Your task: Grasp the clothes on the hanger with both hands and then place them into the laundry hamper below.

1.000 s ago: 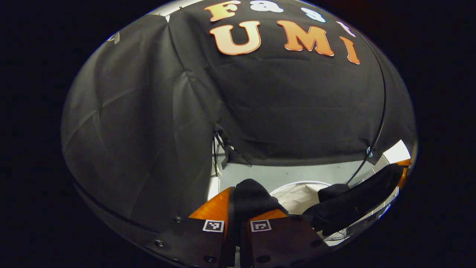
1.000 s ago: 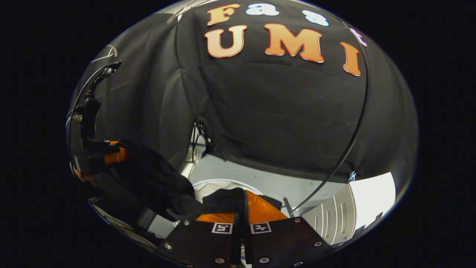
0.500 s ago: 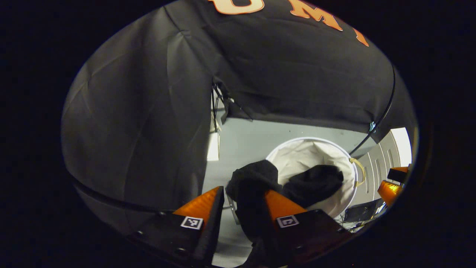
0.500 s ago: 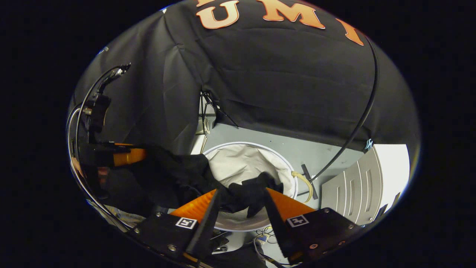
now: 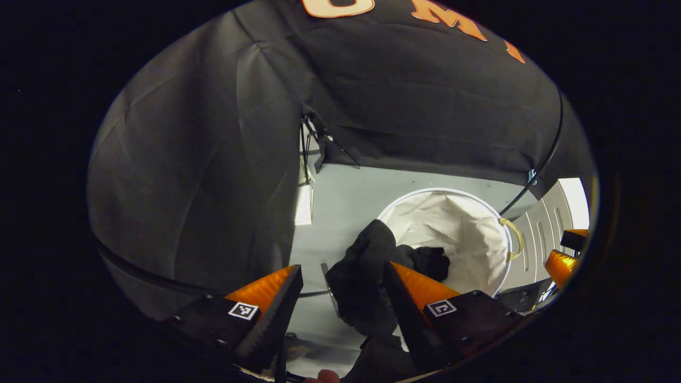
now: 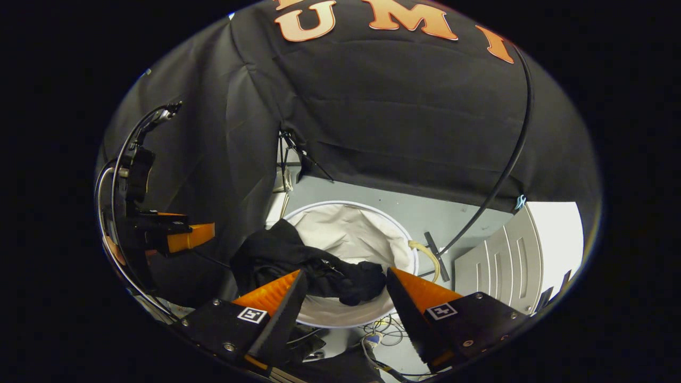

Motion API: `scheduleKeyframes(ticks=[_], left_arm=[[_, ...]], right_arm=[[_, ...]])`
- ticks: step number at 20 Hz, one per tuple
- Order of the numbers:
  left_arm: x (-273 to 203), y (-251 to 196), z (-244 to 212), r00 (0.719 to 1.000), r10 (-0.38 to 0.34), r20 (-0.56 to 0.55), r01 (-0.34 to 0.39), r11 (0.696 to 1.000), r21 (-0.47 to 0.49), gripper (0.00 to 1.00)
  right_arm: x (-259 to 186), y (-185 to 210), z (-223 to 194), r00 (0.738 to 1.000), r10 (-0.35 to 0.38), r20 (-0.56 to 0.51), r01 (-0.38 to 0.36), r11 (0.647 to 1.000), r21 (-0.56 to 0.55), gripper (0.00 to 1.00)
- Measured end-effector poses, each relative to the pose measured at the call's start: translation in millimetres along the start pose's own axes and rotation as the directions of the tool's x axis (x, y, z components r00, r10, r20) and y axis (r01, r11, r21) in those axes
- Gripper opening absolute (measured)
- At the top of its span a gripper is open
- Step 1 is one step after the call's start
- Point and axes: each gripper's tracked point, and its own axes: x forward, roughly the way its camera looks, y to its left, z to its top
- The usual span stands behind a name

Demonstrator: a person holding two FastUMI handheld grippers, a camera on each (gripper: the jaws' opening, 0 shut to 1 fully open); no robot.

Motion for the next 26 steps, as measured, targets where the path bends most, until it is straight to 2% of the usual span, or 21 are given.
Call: scheduleKeyframes(ticks=[6,8,14,18,20,22,26], left_arm=[[-31,-23,54,0.984,-0.056,0.17,0.056,0.998,0.005,0.96],[-45,-23,73,0.972,-0.054,0.227,0.051,0.999,0.017,1.0],[-111,-39,136,0.905,-0.097,0.414,0.1,0.995,0.015,0.99],[-166,-46,186,0.83,-0.134,0.542,0.167,0.986,-0.012,0.98],[-191,-41,208,0.789,-0.129,0.6,0.169,0.986,-0.01,0.98],[-214,-46,223,0.749,-0.142,0.647,0.187,0.982,-0.001,1.0],[-269,-46,248,0.673,-0.139,0.726,0.197,0.98,0.006,0.98]], right_arm=[[-27,-8,47,0.993,-0.017,0.117,0.014,1.0,0.025,0.93],[-38,-8,60,0.989,-0.019,0.148,0.014,0.999,0.032,0.93],[-87,-13,121,0.95,-0.036,0.31,0.014,0.997,0.071,0.93],[-141,-17,177,0.88,-0.05,0.473,0.016,0.997,0.077,0.93],[-167,-20,198,0.844,-0.065,0.533,0.03,0.997,0.073,0.93],[-195,-23,225,0.795,-0.074,0.602,0.035,0.996,0.077,0.93],[-249,-24,269,0.699,-0.087,0.71,0.03,0.995,0.092,0.93]])
